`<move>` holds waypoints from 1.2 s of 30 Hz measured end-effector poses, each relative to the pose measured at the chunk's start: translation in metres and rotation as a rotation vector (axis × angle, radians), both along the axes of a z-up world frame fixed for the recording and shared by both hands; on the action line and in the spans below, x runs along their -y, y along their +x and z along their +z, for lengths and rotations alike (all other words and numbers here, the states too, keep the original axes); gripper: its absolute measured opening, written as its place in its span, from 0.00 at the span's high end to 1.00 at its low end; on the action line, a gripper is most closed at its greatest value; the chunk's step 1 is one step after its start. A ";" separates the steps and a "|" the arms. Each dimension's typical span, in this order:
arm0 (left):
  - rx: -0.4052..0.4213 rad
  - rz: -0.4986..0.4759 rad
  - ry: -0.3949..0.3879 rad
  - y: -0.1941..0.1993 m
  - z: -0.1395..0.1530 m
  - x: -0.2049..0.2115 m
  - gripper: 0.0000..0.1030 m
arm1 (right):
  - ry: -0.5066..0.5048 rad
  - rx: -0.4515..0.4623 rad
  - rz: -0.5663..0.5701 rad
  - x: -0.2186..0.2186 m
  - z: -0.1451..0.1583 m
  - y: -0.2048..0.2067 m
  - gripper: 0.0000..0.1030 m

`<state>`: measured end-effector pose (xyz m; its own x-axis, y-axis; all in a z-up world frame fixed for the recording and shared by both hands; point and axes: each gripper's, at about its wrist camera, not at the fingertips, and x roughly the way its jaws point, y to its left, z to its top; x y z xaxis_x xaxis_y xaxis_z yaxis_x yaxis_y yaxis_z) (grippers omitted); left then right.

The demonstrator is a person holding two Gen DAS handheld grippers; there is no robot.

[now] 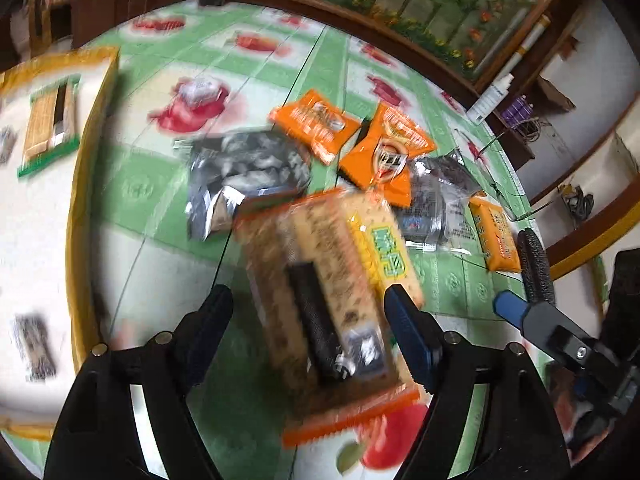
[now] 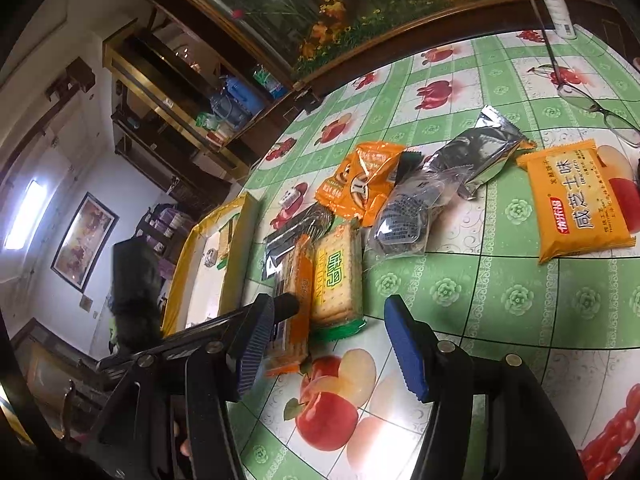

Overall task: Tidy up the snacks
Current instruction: 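Grasp the orange-ended biscuit pack with the left gripper while the right grasps the yellow WEIDAN pack, then lift the biscuit pack with the left gripper while the right lifts the WEIDAN pack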

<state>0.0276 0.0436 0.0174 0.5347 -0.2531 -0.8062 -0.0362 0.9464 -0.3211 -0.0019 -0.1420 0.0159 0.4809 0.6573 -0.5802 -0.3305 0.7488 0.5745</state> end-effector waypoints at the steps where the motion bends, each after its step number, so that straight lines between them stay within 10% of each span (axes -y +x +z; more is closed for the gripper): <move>1: 0.010 -0.015 0.017 -0.001 -0.001 0.003 0.25 | -0.007 0.005 -0.001 -0.001 0.000 0.000 0.42; 6: 0.025 -0.049 0.045 -0.016 0.000 0.004 0.45 | -0.056 0.027 -0.011 -0.005 -0.001 -0.001 0.42; 18: 0.095 -0.102 0.222 -0.098 0.000 0.011 0.45 | -0.248 0.058 -0.005 -0.045 -0.015 0.004 0.40; 30: 0.099 -0.096 0.232 -0.097 -0.001 0.011 0.45 | -0.555 0.119 0.030 -0.111 -0.036 0.022 0.47; 36: 0.112 -0.087 0.200 -0.100 0.000 0.007 0.48 | -0.527 0.128 0.012 -0.093 -0.030 0.010 0.54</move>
<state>-0.0724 0.0371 0.0174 0.6066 -0.1435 -0.7819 0.0737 0.9895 -0.1244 0.0078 -0.0494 -0.0141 0.5637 0.2992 -0.7699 -0.3835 0.9203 0.0768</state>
